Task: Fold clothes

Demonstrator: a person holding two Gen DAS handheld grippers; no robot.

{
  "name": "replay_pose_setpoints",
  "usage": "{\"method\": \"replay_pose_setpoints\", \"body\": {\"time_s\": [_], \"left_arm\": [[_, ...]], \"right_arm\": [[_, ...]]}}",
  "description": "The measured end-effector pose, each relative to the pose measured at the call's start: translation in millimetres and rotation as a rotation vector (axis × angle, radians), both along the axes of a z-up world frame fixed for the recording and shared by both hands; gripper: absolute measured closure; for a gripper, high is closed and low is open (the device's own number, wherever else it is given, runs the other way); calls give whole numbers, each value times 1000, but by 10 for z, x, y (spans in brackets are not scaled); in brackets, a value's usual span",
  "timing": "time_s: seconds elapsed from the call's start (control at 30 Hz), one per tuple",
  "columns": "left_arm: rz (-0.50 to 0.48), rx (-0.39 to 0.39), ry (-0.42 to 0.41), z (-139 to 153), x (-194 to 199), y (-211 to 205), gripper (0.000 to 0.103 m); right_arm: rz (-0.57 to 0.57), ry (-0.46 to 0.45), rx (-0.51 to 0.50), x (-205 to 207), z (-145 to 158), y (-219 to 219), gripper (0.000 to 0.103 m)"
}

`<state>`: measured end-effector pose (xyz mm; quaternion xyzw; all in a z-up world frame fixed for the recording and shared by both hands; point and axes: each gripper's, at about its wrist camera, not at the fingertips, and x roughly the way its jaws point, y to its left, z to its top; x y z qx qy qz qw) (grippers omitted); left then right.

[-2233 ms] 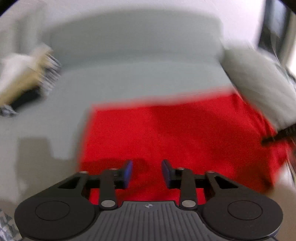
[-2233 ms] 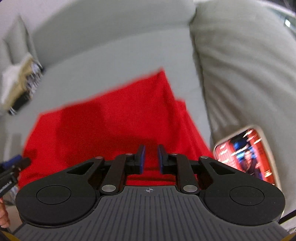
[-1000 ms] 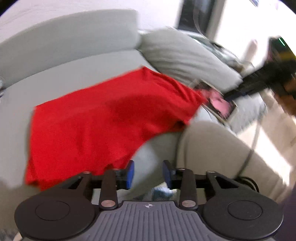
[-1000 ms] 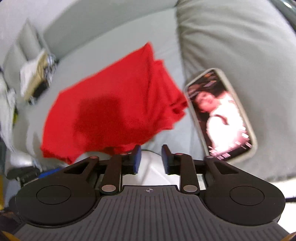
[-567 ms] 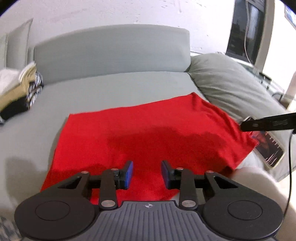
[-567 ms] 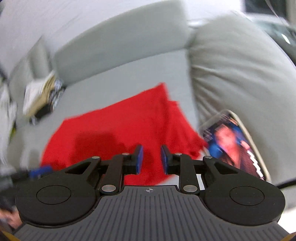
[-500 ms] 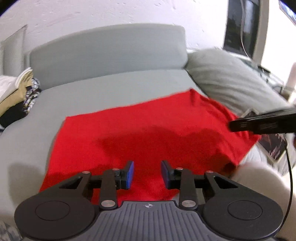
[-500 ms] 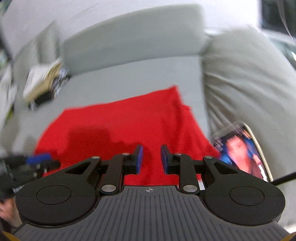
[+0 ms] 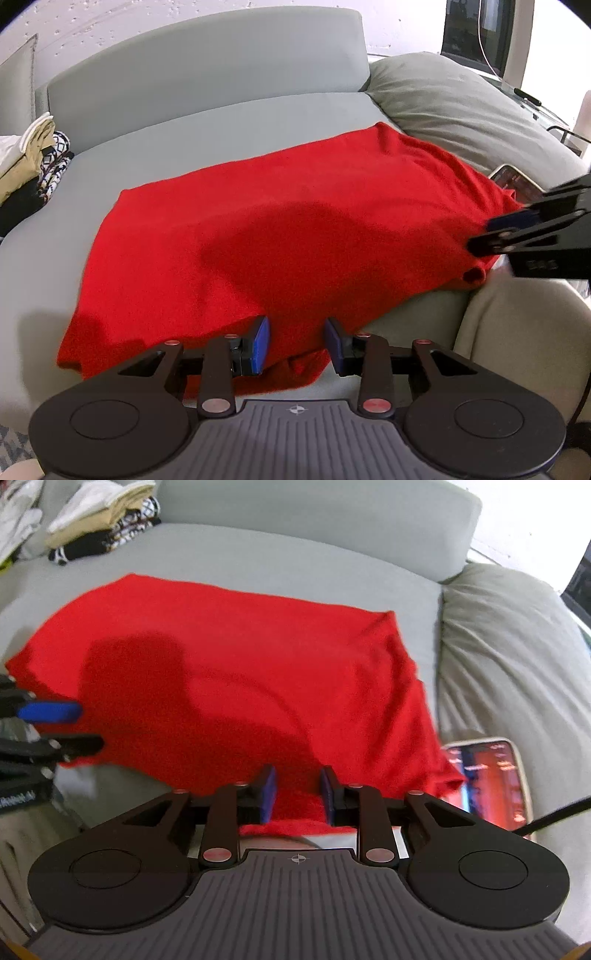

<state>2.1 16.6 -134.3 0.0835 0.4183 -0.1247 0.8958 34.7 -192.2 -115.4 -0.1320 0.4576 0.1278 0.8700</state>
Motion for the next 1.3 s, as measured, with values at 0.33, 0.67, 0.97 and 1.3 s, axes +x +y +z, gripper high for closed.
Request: {"method": "replay_pose_setpoints", "body": {"time_s": [0.33, 0.67, 0.97, 1.3], "left_arm": [[96, -52, 24, 391, -192, 492, 69], [341, -279, -98, 712, 405, 1125, 79], [414, -320, -173, 197, 1311, 1020, 95], [725, -393, -115, -308, 1809, 1629, 94]], "right_arm": [[-225, 81, 260, -172, 411, -890, 63], [-321, -125, 563, 465, 641, -881, 98], [-382, -70, 854, 1504, -188, -737, 95], [-621, -107, 790, 2377, -935, -912, 103]]}}
